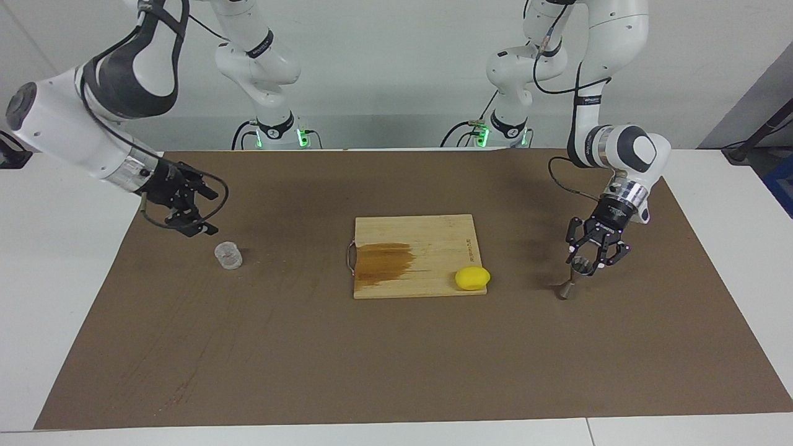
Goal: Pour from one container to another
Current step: 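Reach the left gripper to the small metal cup while the right gripper opens, then grasp and lift the small metal cup with the left gripper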
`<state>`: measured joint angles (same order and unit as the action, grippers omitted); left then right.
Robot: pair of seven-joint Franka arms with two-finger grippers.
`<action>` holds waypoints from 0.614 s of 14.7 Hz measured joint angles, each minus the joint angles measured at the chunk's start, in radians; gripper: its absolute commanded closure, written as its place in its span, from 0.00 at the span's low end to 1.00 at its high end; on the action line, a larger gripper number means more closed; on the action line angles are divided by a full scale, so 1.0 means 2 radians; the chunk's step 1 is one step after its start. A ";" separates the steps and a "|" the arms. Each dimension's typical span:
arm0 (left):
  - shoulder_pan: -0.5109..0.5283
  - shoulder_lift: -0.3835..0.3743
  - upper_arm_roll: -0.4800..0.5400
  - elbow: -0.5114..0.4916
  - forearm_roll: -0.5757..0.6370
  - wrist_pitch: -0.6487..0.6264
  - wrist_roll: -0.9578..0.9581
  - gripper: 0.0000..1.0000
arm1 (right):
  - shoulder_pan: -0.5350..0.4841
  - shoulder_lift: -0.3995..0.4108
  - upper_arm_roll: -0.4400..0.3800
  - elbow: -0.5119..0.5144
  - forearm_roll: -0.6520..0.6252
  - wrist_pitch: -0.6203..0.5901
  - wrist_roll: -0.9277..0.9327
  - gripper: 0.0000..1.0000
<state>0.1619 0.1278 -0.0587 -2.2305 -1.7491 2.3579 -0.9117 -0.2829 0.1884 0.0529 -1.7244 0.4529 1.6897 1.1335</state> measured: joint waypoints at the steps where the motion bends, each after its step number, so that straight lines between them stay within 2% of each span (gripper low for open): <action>1: 0.000 0.000 -0.011 0.006 0.000 0.000 -0.008 1.00 | -0.013 0.010 0.000 -0.009 0.010 0.008 0.000 0.00; 5: -0.007 -0.001 -0.085 0.033 -0.016 0.003 -0.050 1.00 | -0.031 0.032 0.000 -0.051 0.036 0.059 -0.006 0.00; 9: -0.029 -0.008 -0.154 0.048 -0.064 0.029 -0.063 1.00 | -0.042 0.050 0.000 -0.078 0.059 0.087 -0.036 0.00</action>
<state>0.1041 0.1125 -0.3675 -2.1337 -1.8770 2.4162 -1.0375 -0.3661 0.2888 0.0525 -1.8813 0.5714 1.8637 1.0623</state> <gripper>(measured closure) 0.498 0.000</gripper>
